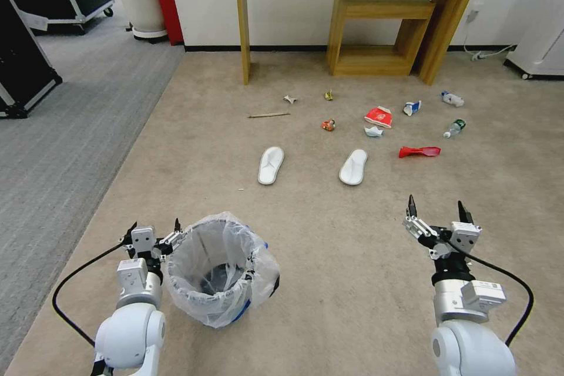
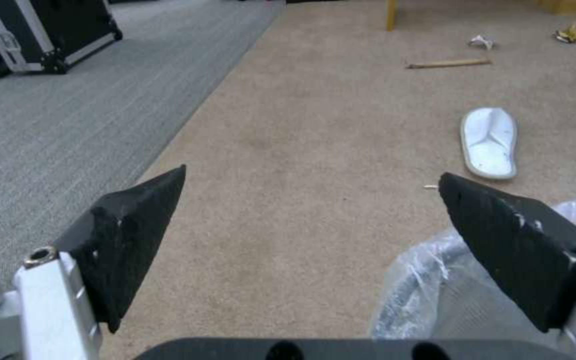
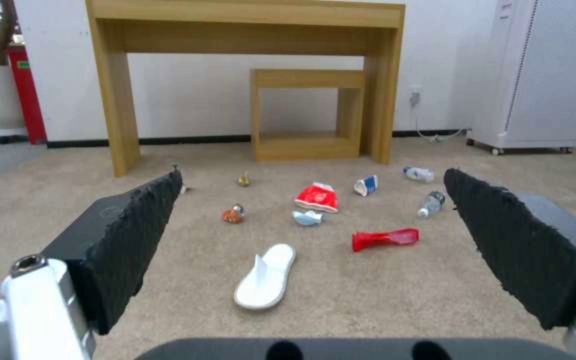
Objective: Pick up the trash bin and place the garbage on the floor into it.
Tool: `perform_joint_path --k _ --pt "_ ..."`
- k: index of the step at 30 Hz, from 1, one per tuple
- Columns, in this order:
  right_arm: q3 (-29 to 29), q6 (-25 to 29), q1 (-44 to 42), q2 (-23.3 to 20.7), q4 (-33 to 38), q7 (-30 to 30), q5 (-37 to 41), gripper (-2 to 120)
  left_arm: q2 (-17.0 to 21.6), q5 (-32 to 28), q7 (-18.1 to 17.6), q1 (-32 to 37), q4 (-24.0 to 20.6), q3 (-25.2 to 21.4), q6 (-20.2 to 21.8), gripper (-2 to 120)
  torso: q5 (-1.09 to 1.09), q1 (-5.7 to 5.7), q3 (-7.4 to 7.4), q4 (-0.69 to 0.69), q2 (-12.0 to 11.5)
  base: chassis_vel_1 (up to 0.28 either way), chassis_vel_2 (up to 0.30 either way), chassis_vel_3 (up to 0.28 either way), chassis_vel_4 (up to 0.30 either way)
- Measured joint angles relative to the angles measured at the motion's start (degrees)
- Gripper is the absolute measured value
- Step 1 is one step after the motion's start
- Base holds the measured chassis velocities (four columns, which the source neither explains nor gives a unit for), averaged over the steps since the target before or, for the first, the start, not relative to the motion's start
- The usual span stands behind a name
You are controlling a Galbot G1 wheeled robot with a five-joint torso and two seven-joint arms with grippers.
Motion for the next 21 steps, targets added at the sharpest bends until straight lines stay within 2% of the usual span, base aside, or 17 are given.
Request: perform_joint_path --k 7,10,11,14,16,18,20,21 --pt "0.11 -0.07 -0.07 -0.4 0.5 -0.06 0.25 100 0.24 -0.88 0.05 0.43 -1.38 0.88 1.48 100 0.0 0.0 0.0 0.0 0.0 0.0 0.0 0.0 0.0" --pt "0.3 -0.27 -0.05 -0.73 0.6 -0.05 0.72 100 2.22 -4.45 -0.77 0.87 -3.39 2.26 6.35 100 0.0 0.0 0.0 0.0 0.0 0.0 0.0 0.0 0.0" --pt "0.3 -0.27 -0.05 -0.73 0.6 -0.05 0.72 100 2.22 -4.45 -0.77 0.87 -3.39 2.26 6.35 100 0.0 0.0 0.0 0.0 0.0 0.0 0.0 0.0 0.0" --pt "0.47 -0.58 0.01 -0.93 0.61 0.1 1.25 100 6.47 -9.56 -3.45 0.79 -4.41 2.38 12.43 100 -0.01 0.0 0.0 0.0 0.01 0.0 0.0 0.0 0.0" --pt "0.5 -0.64 0.02 -0.97 0.64 0.12 1.32 100 7.49 -10.82 -4.27 0.83 -4.54 2.39 13.57 100 -0.01 0.0 0.0 0.0 0.01 0.0 0.0 0.0 0.0" --pt "0.78 -1.06 -0.02 -1.28 0.93 0.32 1.83 100 13.31 -17.97 -8.36 1.57 -5.85 2.42 18.91 100 -0.01 0.0 0.0 0.0 0.01 0.0 0.0 0.0 0.0" --pt "0.82 -1.12 -0.02 -1.33 0.96 0.35 1.89 100 14.68 -19.76 -9.3 1.74 -6.25 2.43 20.15 100 -0.01 0.0 0.0 0.01 0.01 0.0 0.0 0.0 0.0" --pt "0.94 -1.27 0.03 -1.41 1.0 0.49 2.01 100 17.92 -24.01 -11.51 2.05 -6.98 2.43 22.69 100 0.0 0.0 0.0 0.0 0.01 0.0 0.0 0.0 0.0"
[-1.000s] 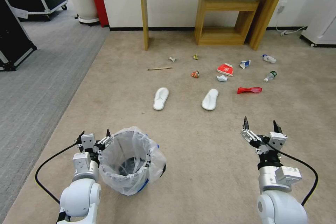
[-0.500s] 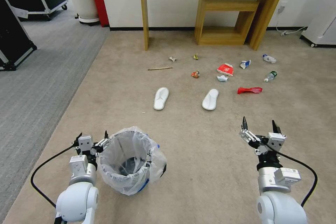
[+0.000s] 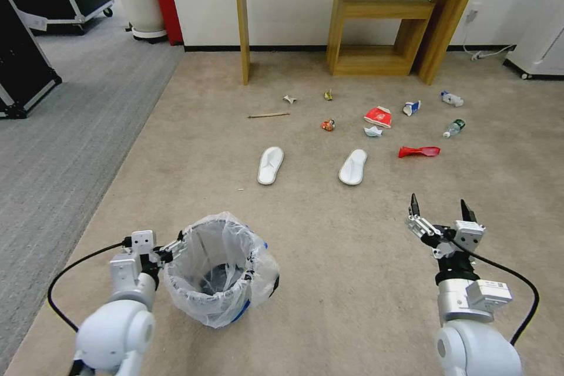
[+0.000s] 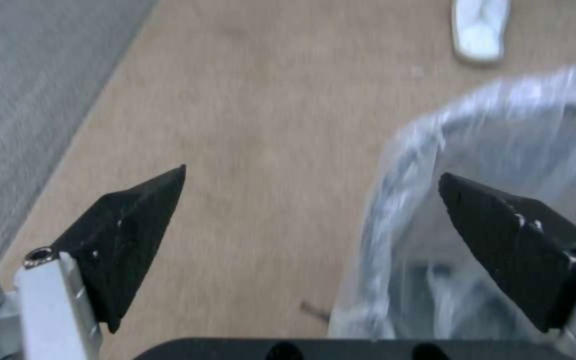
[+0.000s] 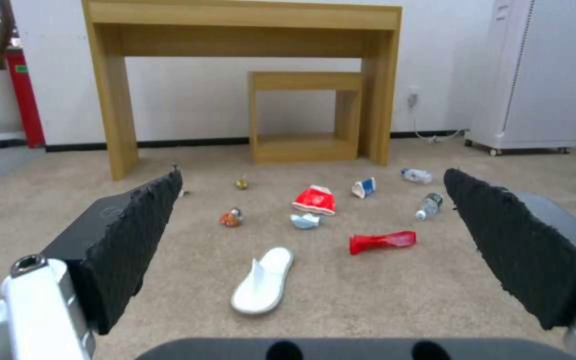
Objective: Pick up the trash bin and place the garbage on the floor into it.
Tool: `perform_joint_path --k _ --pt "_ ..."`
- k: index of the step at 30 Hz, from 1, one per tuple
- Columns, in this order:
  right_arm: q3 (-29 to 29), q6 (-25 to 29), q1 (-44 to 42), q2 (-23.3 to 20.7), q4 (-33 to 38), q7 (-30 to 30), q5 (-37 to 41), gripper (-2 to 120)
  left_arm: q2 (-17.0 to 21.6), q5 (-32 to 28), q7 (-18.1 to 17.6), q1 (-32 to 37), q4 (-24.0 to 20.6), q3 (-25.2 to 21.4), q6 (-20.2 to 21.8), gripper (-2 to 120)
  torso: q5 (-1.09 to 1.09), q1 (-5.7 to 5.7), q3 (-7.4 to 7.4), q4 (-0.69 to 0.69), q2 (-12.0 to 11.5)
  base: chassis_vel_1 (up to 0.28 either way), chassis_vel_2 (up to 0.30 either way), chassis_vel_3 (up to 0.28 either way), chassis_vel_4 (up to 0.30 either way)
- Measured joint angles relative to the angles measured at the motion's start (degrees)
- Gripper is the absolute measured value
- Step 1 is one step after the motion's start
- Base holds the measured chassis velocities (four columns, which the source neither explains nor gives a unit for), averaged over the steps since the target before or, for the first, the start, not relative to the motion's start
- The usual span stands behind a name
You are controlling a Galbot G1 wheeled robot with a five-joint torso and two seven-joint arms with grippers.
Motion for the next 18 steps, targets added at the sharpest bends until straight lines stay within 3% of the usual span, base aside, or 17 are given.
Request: perform_joint_path --k 5,7,9,18 --pt "0.03 -0.16 -0.01 0.05 0.18 0.26 0.09 100 7.17 -10.5 -5.37 -0.76 0.8 0.64 1.9 100 0.0 0.0 0.0 0.0 0.0 0.0 0.0 0.0 0.0" --pt "0.03 -0.16 -0.02 0.09 0.18 0.29 0.09 100 7.76 -11.61 -5.91 -0.96 1.05 0.97 1.91 100 -0.01 0.0 0.0 0.0 0.0 0.0 0.0 0.0 0.0" --pt "0.2 -0.16 -0.1 0.2 0.19 0.42 0.09 100 9.51 -17.81 -9.0 -1.84 2.33 3.13 1.91 100 -0.01 0.0 0.0 0.0 0.0 0.0 0.0 0.0 0.0" --pt "0.75 -0.16 -0.19 0.13 0.17 0.72 0.16 100 10.61 -22.29 -11.96 -2.84 4.79 7.13 1.79 100 0.0 0.0 0.0 0.0 0.0 0.0 0.0 0.0 0.0"
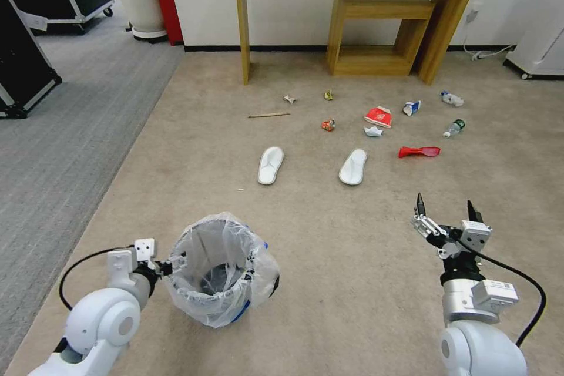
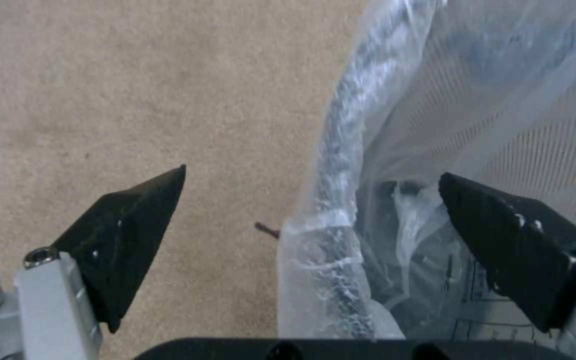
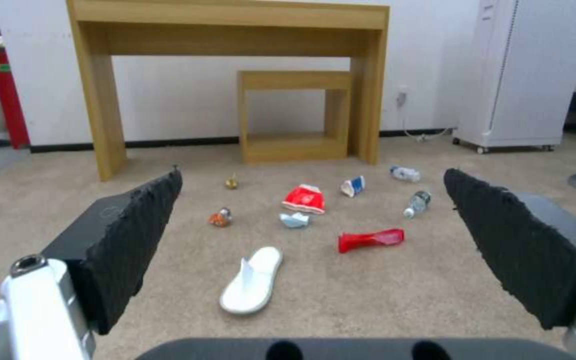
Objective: Pick up the trash bin and place the garbage on the floor into it.
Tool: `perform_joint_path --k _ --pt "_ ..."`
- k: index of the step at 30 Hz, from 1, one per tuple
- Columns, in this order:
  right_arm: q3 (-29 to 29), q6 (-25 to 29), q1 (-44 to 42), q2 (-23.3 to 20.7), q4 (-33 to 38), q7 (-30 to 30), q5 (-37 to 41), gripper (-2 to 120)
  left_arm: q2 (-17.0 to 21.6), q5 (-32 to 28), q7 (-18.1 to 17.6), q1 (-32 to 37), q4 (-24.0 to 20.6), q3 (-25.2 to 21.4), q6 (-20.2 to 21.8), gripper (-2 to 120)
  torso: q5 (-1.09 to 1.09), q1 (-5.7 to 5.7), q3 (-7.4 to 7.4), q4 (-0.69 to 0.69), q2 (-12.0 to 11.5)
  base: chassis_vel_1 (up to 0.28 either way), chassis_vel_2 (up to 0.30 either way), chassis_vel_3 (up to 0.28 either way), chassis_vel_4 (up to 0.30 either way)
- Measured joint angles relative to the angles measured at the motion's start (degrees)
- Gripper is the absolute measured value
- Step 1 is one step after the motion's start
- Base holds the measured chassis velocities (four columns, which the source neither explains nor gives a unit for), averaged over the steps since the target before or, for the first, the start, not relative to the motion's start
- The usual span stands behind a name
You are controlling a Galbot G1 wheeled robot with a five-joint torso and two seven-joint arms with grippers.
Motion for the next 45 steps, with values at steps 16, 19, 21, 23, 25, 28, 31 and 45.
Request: perform_joint_path --k 16,19,21,23,25,28,31,45 --pt "0.06 0.02 0.46 0.44 -0.67 0.23 -0.11 100 3.32 -2.47 -1.78 -2.45 5.18 3.24 -0.34 100 0.01 0.0 0.0 0.0 0.0 0.0 0.0 0.0 0.0" --pt "0.12 0.04 0.64 0.4 -0.98 0.28 -0.11 100 3.35 -2.35 -1.83 -3.29 6.06 3.96 -0.49 99 0.03 0.0 0.0 0.01 0.0 0.0 0.0 0.0 0.0" --pt "0.14 0.05 0.69 0.38 -1.09 0.3 -0.1 100 3.36 -2.32 -2.0 -3.54 6.24 4.19 -0.55 98 0.04 0.0 -0.01 0.01 0.0 0.0 0.0 0.0 0.0" --pt "0.24 0.06 0.82 0.37 -1.22 0.34 -0.09 100 3.33 -2.35 -2.2 -4.47 6.68 4.91 -0.68 97 0.03 0.0 -0.01 0.01 0.0 0.0 0.0 0.0 0.0" --pt "0.27 0.07 0.83 0.37 -1.25 0.35 -0.09 100 3.3 -2.4 -2.26 -4.67 6.73 5.04 -0.68 96 0.03 0.0 -0.01 0.01 0.0 0.0 0.0 0.0 0.0" --pt "0.31 0.08 0.95 0.41 -1.43 0.39 -0.08 100 3.2 -2.79 -2.62 -5.38 6.89 5.6 -0.67 86 0.01 0.0 0.0 0.01 0.0 0.0 0.0 0.0 0.0" --pt "0.37 0.08 1.06 0.46 -1.47 0.39 -0.08 100 3.45 -3.26 -2.6 -5.53 6.74 6.21 -0.6 71 -0.01 0.0 0.0 0.0 0.0 0.0 0.0 0.0 0.0" --pt "0.12 -0.14 1.38 0.92 -1.61 0.38 -0.09 100 4.42 -3.37 -3.07 -5.01 6.29 7.32 -0.53 22 0.01 0.0 0.0 0.0 0.0 0.0 0.0 0.0 0.0"
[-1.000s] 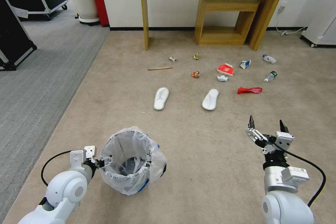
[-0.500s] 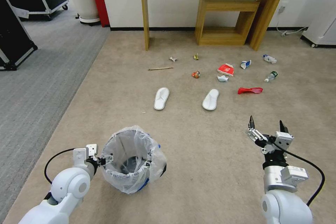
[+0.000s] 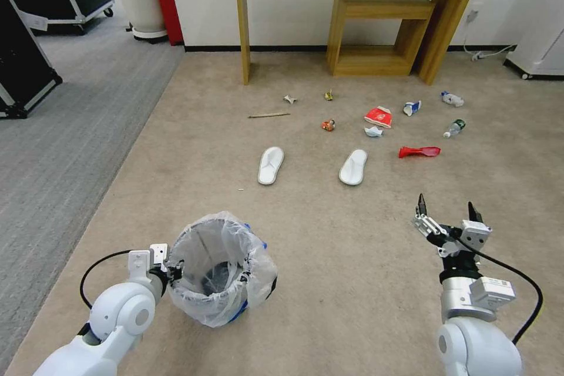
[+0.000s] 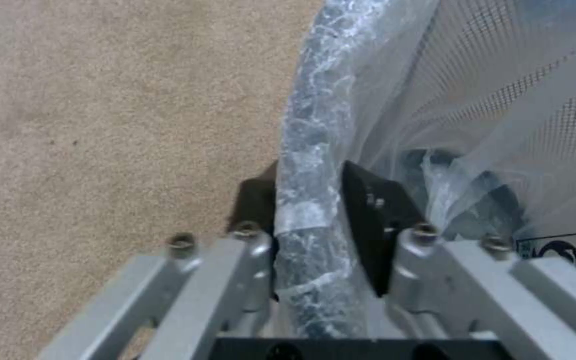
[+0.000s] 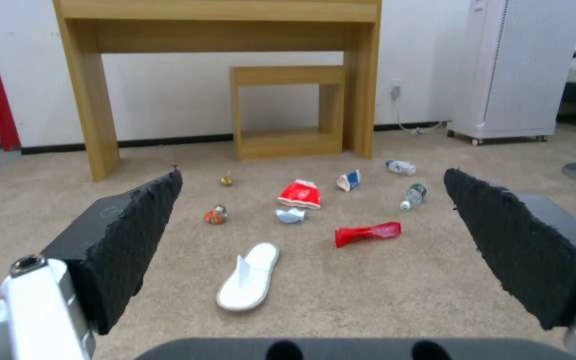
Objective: Pick up the trash bin and place the garbage on the floor into it.
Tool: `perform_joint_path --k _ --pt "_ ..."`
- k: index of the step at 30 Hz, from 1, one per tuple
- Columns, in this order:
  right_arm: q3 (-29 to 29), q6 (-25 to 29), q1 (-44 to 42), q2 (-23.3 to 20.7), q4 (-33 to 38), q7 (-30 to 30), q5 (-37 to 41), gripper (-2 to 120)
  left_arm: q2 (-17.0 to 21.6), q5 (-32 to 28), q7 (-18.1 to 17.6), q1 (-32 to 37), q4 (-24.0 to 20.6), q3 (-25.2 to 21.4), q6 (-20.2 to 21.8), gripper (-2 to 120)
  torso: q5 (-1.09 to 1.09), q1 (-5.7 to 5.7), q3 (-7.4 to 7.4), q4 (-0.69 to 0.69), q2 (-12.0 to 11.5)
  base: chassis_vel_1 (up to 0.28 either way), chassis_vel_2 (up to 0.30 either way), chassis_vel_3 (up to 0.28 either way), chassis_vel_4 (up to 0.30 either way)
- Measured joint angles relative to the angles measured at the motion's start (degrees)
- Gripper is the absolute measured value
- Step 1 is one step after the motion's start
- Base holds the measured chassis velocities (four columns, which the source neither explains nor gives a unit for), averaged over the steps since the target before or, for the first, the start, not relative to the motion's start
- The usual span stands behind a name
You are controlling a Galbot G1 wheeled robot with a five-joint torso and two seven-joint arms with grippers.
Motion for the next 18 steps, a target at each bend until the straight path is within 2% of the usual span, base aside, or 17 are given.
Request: perform_joint_path --k 2,4,7,18 --pt "0.0 0.0 0.01 0.01 -0.01 0.0 0.0 100 -0.02 0.0 0.0 0.03 -0.02 0.0 0.01 19 0.0 0.0 0.0 0.0 0.0 0.0 0.0 0.0 0.0" --pt "-0.14 -0.22 0.0 0.01 0.0 0.0 0.03 100 -0.19 -0.03 0.25 0.33 -0.33 -0.19 0.01 6 0.0 0.0 0.0 0.0 0.0 0.0 0.0 0.0 0.0" --pt "-0.42 -0.77 -0.09 -0.05 0.08 0.12 0.32 100 -0.67 -0.18 0.64 0.68 -0.93 -0.76 0.05 3 -0.02 0.0 0.0 0.0 0.0 0.0 0.0 0.0 0.0" --pt "-0.96 -2.15 -0.57 -0.94 0.29 0.46 0.97 100 -3.61 -0.81 2.3 3.19 -5.54 -6.33 0.42 0 0.0 0.0 0.01 0.01 0.0 0.0 0.0 0.0 0.0"
